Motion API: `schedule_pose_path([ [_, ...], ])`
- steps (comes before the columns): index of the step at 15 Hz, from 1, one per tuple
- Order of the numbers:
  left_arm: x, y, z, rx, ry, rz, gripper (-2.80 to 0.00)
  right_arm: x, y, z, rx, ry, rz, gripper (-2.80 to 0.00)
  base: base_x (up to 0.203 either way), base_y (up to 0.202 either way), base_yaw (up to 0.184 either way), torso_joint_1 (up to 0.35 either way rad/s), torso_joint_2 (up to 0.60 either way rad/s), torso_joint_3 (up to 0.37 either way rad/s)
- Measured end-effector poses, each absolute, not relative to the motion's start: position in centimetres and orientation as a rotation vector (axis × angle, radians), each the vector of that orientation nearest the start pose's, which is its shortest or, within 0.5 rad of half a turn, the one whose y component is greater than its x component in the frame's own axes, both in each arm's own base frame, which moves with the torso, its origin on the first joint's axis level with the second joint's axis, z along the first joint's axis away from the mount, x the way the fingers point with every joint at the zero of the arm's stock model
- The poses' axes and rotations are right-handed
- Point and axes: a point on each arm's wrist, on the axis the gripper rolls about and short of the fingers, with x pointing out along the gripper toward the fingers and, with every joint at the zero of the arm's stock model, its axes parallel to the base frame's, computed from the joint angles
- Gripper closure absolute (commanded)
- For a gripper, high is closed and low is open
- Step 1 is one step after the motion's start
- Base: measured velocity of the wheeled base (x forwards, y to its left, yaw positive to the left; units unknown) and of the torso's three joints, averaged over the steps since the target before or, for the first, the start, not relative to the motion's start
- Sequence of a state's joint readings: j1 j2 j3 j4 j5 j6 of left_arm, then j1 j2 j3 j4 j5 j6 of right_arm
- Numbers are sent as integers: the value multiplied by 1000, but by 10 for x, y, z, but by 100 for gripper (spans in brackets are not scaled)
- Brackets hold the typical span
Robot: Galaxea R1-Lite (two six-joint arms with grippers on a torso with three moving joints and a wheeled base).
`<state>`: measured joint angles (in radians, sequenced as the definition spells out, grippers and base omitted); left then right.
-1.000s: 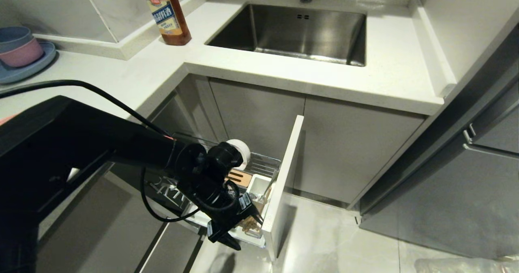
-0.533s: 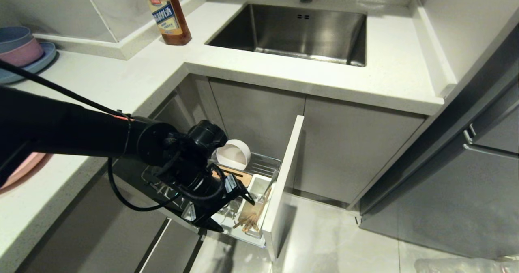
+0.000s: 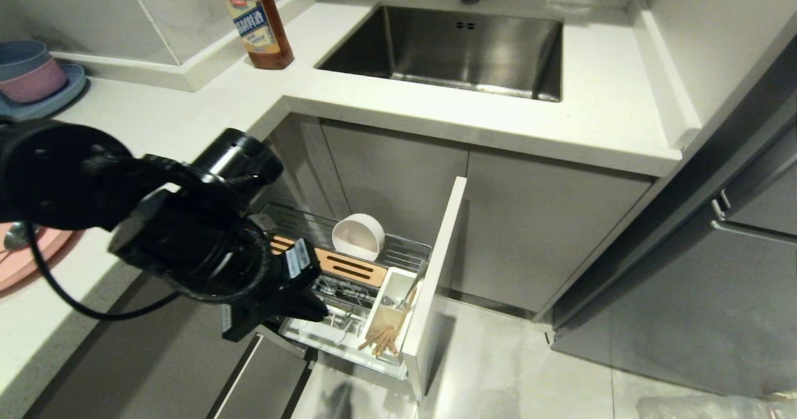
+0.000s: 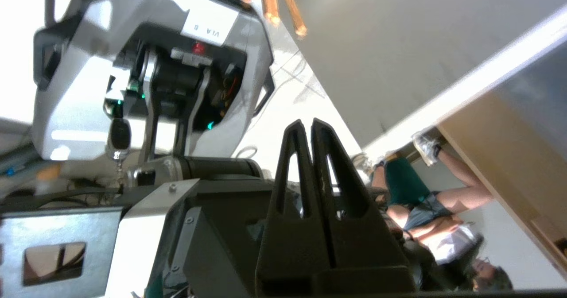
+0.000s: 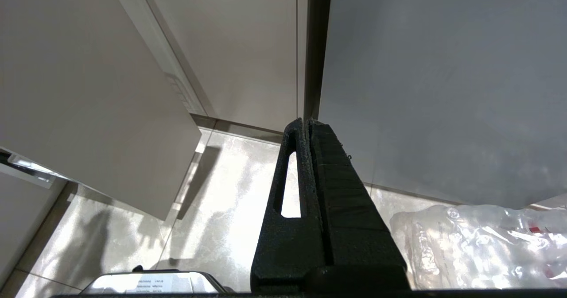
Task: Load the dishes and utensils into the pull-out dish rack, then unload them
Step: Pick up the spoon and place it in the cupboard
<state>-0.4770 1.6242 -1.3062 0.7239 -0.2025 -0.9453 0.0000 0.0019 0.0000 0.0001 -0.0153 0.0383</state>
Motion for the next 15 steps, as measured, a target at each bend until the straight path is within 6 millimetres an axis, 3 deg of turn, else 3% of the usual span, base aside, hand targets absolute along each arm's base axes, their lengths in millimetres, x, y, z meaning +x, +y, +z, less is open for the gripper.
schedule_pose_path([
  [5,162,-86,289,-675,944,-101,0,-23,0,75,38,2,-15,0,0,0,0,0,0,0],
  [8,116,-56,321,-573,720,-64,0,-23,0,75,38,2,-15,0,0,0,0,0,0,0],
  [11,82,-22,345,-450,511,35,0,-23,0,75,38,2,-15,0,0,0,0,0,0,0],
  [15,50,5,357,-272,359,264,0,-23,0,75,38,2,-15,0,0,0,0,0,0,0],
])
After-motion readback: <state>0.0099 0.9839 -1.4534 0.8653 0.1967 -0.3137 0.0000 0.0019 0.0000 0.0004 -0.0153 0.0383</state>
